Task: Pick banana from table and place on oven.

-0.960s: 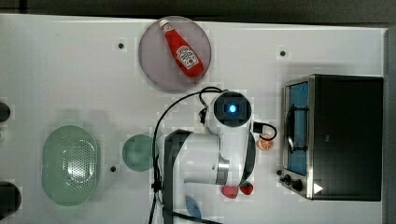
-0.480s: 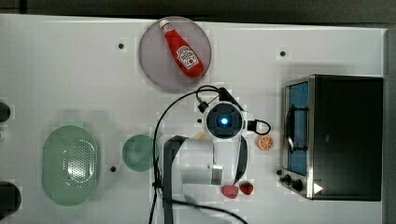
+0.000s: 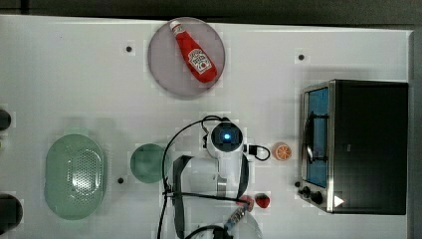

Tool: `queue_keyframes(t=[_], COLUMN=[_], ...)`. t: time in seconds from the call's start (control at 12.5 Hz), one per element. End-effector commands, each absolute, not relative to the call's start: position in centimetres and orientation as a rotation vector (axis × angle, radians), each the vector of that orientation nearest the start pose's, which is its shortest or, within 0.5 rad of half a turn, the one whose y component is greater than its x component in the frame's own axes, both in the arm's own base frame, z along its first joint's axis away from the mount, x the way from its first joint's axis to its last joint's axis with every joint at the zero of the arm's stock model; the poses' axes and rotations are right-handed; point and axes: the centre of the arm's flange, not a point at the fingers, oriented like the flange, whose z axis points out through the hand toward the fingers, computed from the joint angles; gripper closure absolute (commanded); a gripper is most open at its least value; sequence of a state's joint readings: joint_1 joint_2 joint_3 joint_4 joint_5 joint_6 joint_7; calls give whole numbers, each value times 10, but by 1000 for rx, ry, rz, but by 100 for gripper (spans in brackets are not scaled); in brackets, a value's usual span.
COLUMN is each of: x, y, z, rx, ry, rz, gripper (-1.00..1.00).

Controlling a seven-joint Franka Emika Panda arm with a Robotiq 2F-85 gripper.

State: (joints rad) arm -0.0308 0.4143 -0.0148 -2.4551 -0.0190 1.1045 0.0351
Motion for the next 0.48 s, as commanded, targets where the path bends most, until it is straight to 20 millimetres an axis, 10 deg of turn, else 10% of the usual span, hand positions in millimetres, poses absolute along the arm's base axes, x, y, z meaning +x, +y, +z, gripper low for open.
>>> queue_keyframes(t=[0.08,0.24,0.48], x=[478,478,486], y=[-17,-17,-17], z=[157,158,183], rx=[-2897,-2896,-2879], ry=[1338,1337,1329], rz=[119,115,41], gripper=[6,48,50])
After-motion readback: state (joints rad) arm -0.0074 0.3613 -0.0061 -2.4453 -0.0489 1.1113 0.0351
